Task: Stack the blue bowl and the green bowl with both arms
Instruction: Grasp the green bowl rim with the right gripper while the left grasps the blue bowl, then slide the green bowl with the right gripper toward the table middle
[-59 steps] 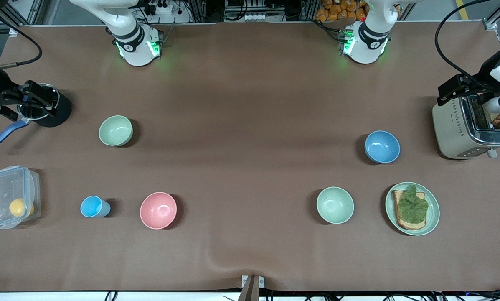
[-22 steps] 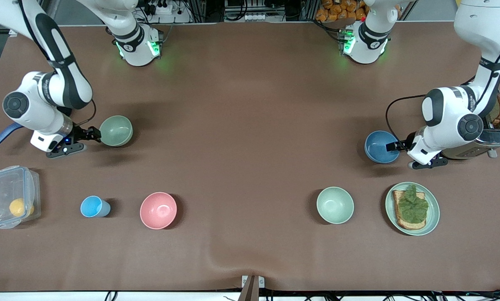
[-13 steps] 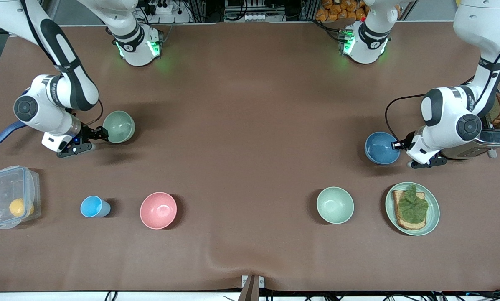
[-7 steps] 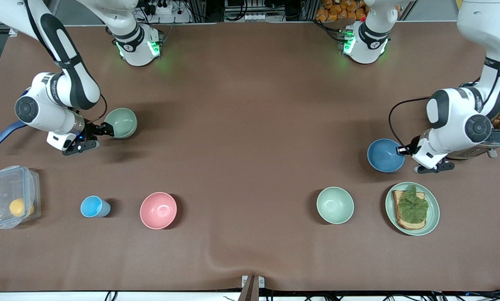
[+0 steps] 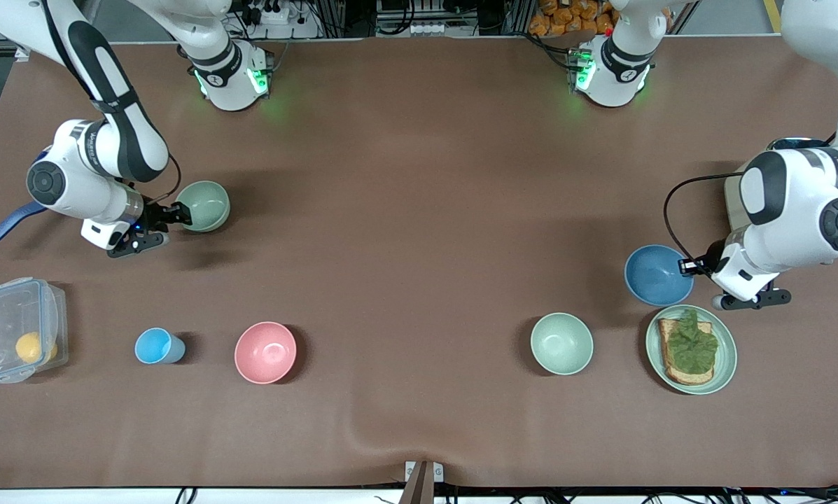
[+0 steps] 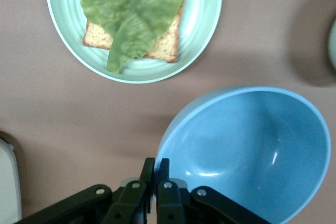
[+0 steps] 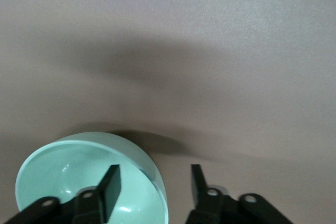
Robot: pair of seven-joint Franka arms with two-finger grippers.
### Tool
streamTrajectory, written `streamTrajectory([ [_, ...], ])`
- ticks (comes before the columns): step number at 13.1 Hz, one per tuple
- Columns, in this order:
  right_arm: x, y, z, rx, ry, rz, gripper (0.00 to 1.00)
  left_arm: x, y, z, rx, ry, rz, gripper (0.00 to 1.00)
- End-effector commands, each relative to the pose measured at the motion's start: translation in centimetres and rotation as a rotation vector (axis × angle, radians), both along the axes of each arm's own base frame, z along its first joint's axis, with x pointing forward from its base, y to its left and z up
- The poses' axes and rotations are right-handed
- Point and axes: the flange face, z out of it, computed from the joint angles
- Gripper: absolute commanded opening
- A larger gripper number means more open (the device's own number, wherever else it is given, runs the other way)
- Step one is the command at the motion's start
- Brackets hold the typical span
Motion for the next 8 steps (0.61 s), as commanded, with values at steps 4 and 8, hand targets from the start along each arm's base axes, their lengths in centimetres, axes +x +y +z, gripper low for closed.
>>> streamTrajectory([
  [4, -1.4, 1.8, -0.7, 0.023, -0.036, 0.004, 0.0, 1.7, -2.9, 4.0, -0.02, -0.004, 0.041, 0.0],
  [8, -0.8, 3.2, 0.1, 0.09, 0.001, -0.124, 0.0, 2.0, -3.7, 5.2, -0.023, -0.025, 0.026, 0.0],
])
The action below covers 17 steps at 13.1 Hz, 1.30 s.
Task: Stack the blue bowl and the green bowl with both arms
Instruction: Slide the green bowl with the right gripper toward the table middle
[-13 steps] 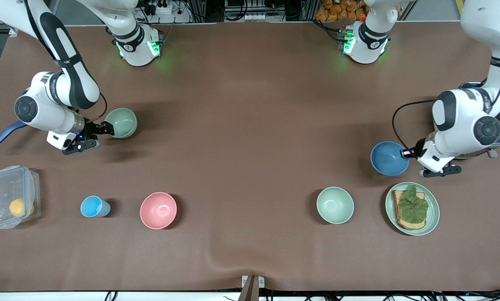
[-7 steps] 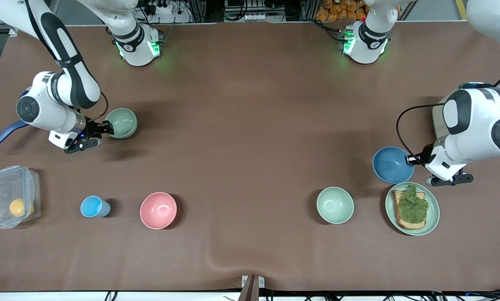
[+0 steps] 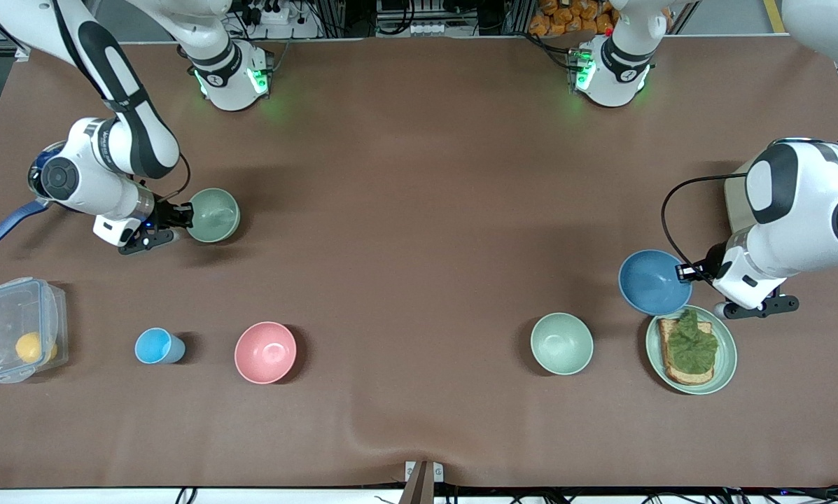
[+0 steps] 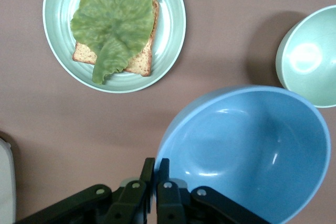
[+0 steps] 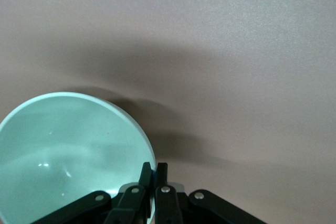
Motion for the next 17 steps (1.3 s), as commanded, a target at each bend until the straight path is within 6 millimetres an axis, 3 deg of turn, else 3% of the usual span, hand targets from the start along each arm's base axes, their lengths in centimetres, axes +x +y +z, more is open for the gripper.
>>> streamTrajectory([
  [1, 0.8, 3.0, 1.6, 0.115, 0.067, -0.163, 0.0, 0.4, -1.6, 1.7, -0.022, -0.006, -0.003, 0.0],
  [3, 1.4, 4.4, 2.7, 0.12, 0.106, -0.255, 0.0, 0.5, -2.1, 2.4, -0.025, -0.006, -0.006, 0.0],
  [6, 1.4, 9.0, 4.3, 0.079, 0.122, -0.35, 0.0, 0.6, -3.2, 2.9, -0.031, -0.007, 0.0, 0.0],
  [12, 0.0, 25.7, 7.4, 0.059, 0.097, -0.595, 0.0, 0.5, -4.3, 2.9, -0.035, -0.006, -0.003, 0.0],
  [14, -1.4, 31.2, 7.1, 0.065, 0.055, -0.66, 0.0, 0.4, -3.8, 2.5, -0.036, 0.002, -0.001, 0.0],
  [17, -2.0, 37.2, 6.6, 0.078, 0.032, -0.734, 0.0, 0.4, -3.9, 2.3, -0.036, 0.005, -0.001, 0.0],
])
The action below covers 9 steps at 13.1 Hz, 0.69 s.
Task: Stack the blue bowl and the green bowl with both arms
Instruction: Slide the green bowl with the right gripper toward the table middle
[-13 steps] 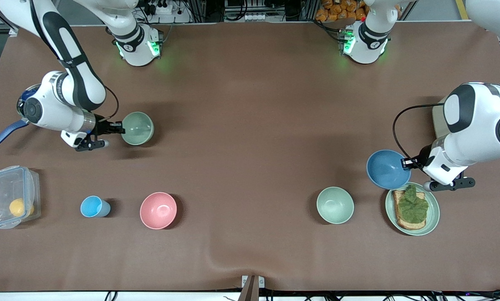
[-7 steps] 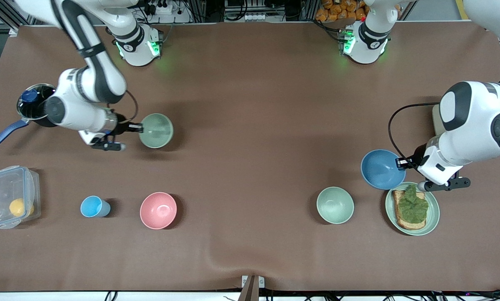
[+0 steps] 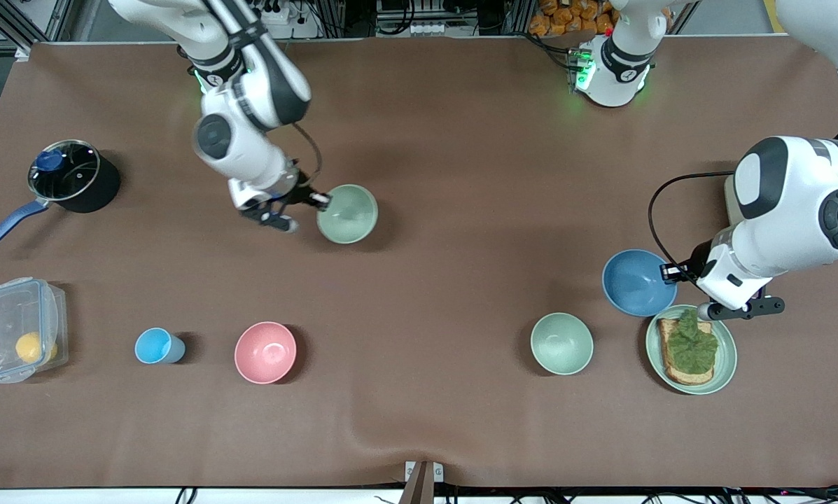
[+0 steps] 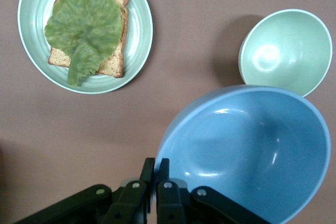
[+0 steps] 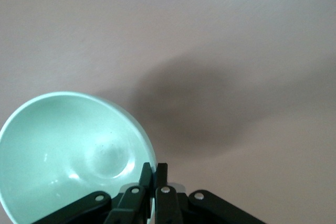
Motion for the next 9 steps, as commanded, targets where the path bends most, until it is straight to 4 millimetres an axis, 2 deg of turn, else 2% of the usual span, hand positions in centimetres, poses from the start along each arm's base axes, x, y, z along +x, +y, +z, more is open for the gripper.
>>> streamTrajectory([
  [1, 0.4, 5.2, -0.4, 0.016, 0.013, -0.102, 0.0, 0.0, -0.3, 0.4, -0.015, 0.01, 0.015, 0.0],
  [3, -0.2, 9.3, -1.2, 0.007, 0.037, -0.166, 0.0, 0.0, -0.5, 0.2, -0.012, 0.013, 0.011, 0.0],
  [4, -0.6, 10.4, -1.7, 0.007, 0.026, -0.174, 0.0, 0.0, -0.6, 0.2, -0.008, 0.012, 0.009, 0.0],
  [9, -2.9, 13.9, -5.3, 0.028, -0.04, -0.227, 0.0, 0.0, -0.8, 0.2, -0.005, 0.01, 0.001, 0.0],
])
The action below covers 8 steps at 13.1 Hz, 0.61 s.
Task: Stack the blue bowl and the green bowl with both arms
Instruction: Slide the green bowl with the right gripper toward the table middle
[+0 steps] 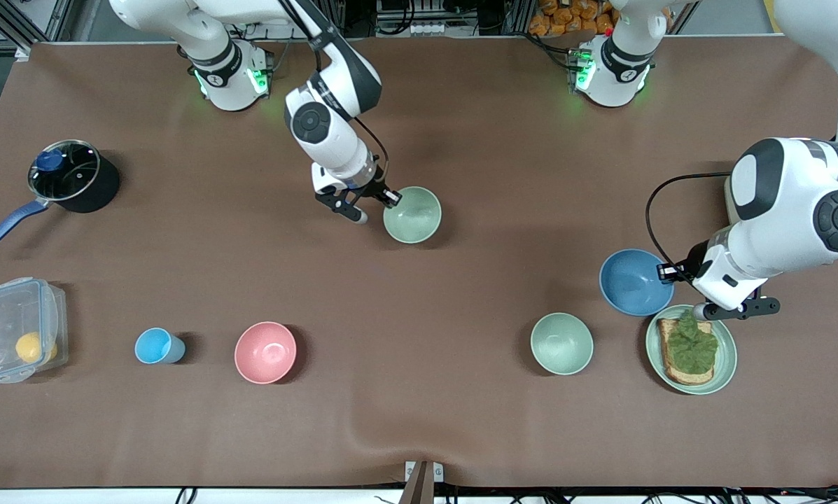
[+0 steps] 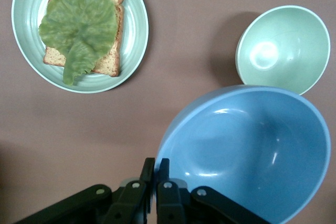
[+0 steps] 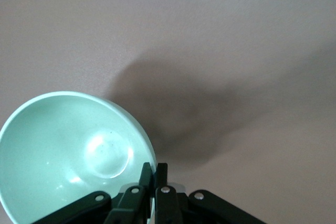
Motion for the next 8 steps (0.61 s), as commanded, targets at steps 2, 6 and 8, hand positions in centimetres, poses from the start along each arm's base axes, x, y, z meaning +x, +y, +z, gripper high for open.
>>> streamTrajectory([
  [2, -0.4, 1.8, -1.2, 0.0, -0.025, -0.054, 0.0, 0.1, -0.2, 0.4, -0.004, 0.007, 0.012, 0.0],
  [6, -0.4, 2.6, -1.5, 0.003, -0.019, -0.071, 0.07, 0.1, -0.2, 0.3, -0.004, 0.008, 0.009, 0.0],
  [8, -0.3, 3.4, -1.7, 0.007, -0.014, -0.096, 0.08, 0.1, -0.3, 0.3, -0.003, 0.008, 0.008, 0.0],
])
